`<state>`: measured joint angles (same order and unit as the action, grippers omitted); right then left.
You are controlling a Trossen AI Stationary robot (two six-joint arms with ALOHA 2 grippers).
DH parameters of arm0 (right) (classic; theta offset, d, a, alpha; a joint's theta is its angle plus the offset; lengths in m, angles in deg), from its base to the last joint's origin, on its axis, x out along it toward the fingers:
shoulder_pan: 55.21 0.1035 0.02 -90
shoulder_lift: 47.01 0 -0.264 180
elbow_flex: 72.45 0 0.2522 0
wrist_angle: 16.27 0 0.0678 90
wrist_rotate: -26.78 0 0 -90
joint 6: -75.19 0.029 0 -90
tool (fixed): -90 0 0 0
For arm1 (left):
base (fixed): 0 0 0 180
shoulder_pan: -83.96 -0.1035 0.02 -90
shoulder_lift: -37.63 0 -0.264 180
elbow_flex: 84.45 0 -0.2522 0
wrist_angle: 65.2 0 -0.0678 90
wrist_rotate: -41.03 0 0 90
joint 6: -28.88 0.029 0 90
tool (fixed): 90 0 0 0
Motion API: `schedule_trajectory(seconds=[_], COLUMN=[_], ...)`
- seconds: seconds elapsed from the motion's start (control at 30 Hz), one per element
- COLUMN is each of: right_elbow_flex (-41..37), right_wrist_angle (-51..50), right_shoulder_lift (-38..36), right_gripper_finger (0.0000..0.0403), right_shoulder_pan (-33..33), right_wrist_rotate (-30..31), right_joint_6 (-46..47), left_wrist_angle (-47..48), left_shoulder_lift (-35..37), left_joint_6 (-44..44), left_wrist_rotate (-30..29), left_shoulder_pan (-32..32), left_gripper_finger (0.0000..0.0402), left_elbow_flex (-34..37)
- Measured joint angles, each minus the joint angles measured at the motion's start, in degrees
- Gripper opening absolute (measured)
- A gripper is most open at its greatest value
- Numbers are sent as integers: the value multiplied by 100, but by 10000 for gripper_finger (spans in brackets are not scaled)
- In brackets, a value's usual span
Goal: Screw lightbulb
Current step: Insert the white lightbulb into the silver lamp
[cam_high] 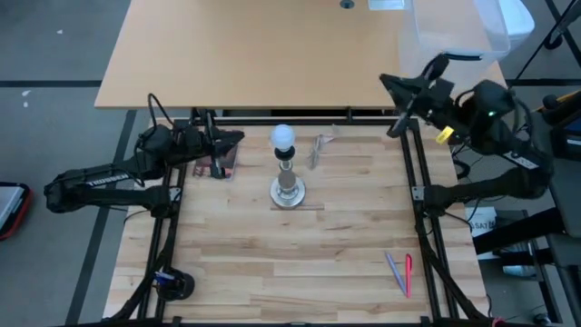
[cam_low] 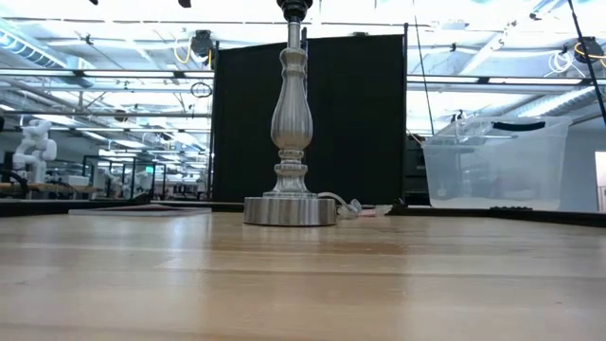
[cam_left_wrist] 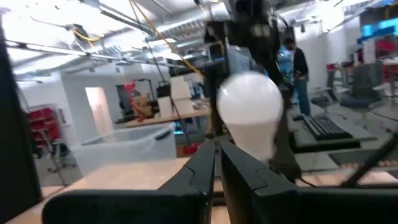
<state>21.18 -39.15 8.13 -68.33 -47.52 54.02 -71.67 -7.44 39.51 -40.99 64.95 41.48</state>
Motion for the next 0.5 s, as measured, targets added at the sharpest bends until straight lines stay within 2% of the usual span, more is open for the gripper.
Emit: schedule_trajectory(seconds=[0.17, 0.3, 0.37, 0.5], right_elbow_flex=[-1643, -2781, -3084, -3230], right_wrist_angle=[1209, 2723, 3313, 3883], right_shoulder_lift=[-489, -425, -251, 317], right_gripper_finger=[0, 0, 0, 0], right_shoulder_pan=[-312, -455, -492, -493], right_wrist_rotate=[-158, -574, -845, -858], right_joint_6=[241, 351, 418, 673], left_wrist_angle=[272, 175, 20, -239], left_shoulder_lift=[4, -97, -240, -613], left_joint_6=[35, 140, 135, 21], left_wrist_rotate=[99, 512, 806, 1530], left_shoulder_pan=[-221, -356, -474, -728], left_gripper_finger=[29, 29, 29, 29], left_elbow_flex=[-164, -167, -173, -173])
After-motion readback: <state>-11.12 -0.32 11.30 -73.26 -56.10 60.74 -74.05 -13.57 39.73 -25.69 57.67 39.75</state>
